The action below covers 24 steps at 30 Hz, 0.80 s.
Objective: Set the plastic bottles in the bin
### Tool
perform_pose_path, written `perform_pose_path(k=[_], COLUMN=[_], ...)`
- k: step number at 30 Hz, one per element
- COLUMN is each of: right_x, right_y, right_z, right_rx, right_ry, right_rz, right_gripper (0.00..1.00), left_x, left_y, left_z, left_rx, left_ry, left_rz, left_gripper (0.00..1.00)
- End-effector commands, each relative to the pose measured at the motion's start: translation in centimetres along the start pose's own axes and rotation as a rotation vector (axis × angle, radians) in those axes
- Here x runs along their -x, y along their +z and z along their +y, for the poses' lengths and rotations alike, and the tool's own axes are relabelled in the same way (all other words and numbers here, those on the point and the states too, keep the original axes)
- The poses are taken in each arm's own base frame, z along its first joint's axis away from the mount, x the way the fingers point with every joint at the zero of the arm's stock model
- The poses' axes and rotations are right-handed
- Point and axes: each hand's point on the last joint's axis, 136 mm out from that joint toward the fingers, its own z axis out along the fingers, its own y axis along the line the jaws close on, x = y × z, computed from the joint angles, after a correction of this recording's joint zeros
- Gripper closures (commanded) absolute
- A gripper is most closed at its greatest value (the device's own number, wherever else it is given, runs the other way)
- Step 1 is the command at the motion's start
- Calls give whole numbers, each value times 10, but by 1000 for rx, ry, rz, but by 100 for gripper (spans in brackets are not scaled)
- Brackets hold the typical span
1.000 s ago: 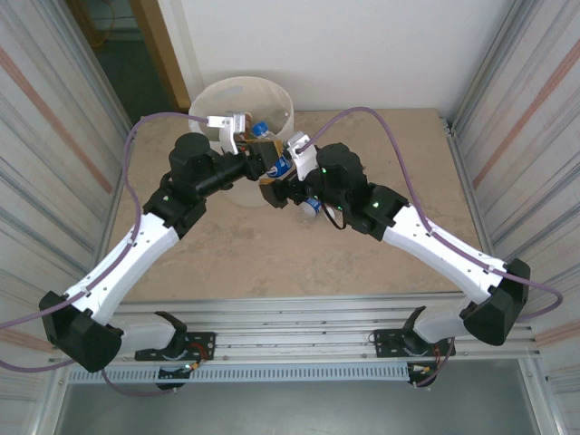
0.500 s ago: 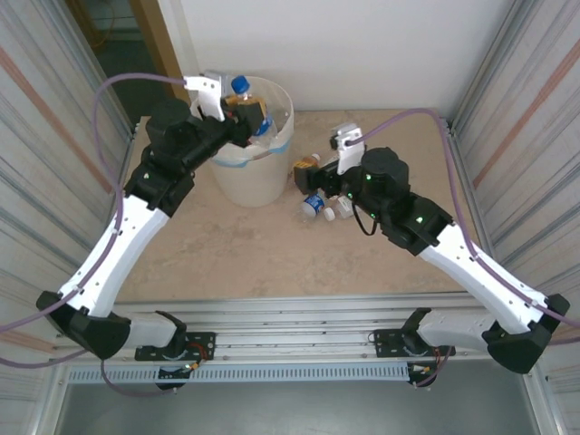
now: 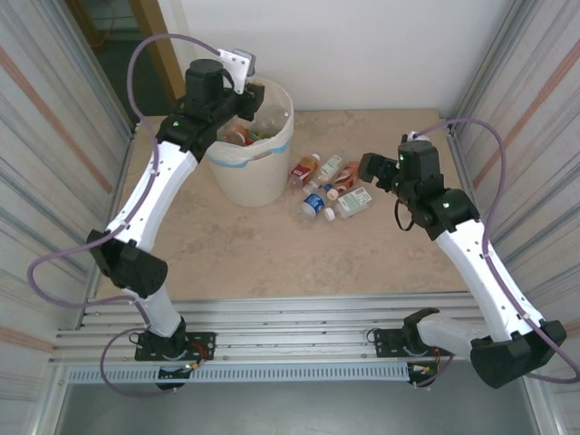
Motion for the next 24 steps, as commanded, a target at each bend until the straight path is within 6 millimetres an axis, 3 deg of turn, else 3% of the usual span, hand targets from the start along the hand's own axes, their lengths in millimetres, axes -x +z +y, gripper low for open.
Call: perform_pose_path(k=[1,13,20,24], right_x=[-17,-62,-99,-114], right_y=[4,44,77,93], right_z=[-23,-69,-78,-80], right_rx=[-65,-213,-244,-253], right_ry=[86,131,193,217], right_rz=[88,246,359,398], right_gripper=[2,2,2,1], left_x=[-8,-68,-82,-81], left_y=[7,50,57,58], left_z=[13,28,24,14], left_rx=[51,134,111,61], left_ry=[63,143,127,91], left_rz=[51,273,324,316], left_gripper=[94,87,69,52])
